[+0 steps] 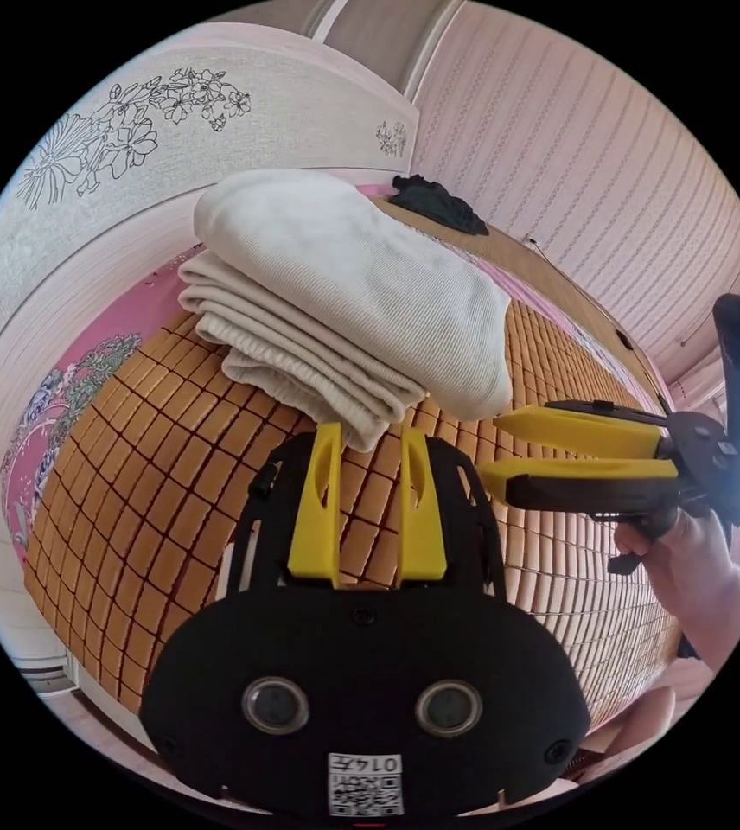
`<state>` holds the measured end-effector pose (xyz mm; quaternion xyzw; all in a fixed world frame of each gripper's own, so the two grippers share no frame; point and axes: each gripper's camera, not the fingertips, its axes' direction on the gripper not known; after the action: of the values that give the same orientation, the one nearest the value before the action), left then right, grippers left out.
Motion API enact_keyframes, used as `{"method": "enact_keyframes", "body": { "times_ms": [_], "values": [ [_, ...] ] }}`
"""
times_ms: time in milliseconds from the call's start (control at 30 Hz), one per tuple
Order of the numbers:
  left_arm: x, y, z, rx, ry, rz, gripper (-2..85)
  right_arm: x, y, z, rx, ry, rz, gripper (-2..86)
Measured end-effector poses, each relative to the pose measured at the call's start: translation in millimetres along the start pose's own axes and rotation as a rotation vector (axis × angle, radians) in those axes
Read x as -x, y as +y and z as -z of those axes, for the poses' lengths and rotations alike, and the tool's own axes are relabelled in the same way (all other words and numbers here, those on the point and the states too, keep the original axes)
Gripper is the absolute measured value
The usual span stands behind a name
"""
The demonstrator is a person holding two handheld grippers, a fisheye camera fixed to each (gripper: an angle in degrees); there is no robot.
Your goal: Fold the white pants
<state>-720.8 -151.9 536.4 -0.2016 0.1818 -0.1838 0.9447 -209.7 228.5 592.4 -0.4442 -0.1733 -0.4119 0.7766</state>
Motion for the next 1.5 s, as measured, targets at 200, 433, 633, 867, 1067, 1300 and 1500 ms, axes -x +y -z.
{"method": "enact_keyframes", "body": {
  "times_ms": [200, 433, 633, 867, 1067, 1300, 1500],
  "values": [
    [2.6, 6.3, 37.8, -0.052, -0.030, -0.063, -0.5, -40.4, -8.6, 7.1, 0.002, -0.111, -0.133, 2.0],
    [0.1, 15.3, 194.0, -0.258, -0.014, -0.113, -1.0, -63.7, 28.9, 155.2, -0.387, -0.182, -0.096, -0.4],
    [-52.0, 148.7, 321.7, -0.322, 0.018, -0.344, -1.0, -82.5, 187.3, 301.3, -0.630, -0.327, -0.022, -0.5],
    [-86.6, 338.6, 379.1, -0.202, 0.419, -0.234, -1.0, -58.6, 397.0, 261.3, -0.233, -0.136, -0.176, 0.5],
    [-78.8, 424.3, 367.7, 0.012, 0.515, -0.052, -1.0, -31.9, 454.7, 183.3, -0.013, -0.069, -0.185, 9.4],
    [-102.6, 452.1, 356.6, 0.095, 0.432, -0.104, -1.0, -58.2, 381.4, 97.9, -0.015, -0.156, -0.345, 20.7],
    [-87.5, 465.3, 365.3, 0.032, 0.450, 0.044, -1.0, -92.0, 339.0, 56.6, 0.142, -0.235, -0.496, 11.9]
  ]
}}
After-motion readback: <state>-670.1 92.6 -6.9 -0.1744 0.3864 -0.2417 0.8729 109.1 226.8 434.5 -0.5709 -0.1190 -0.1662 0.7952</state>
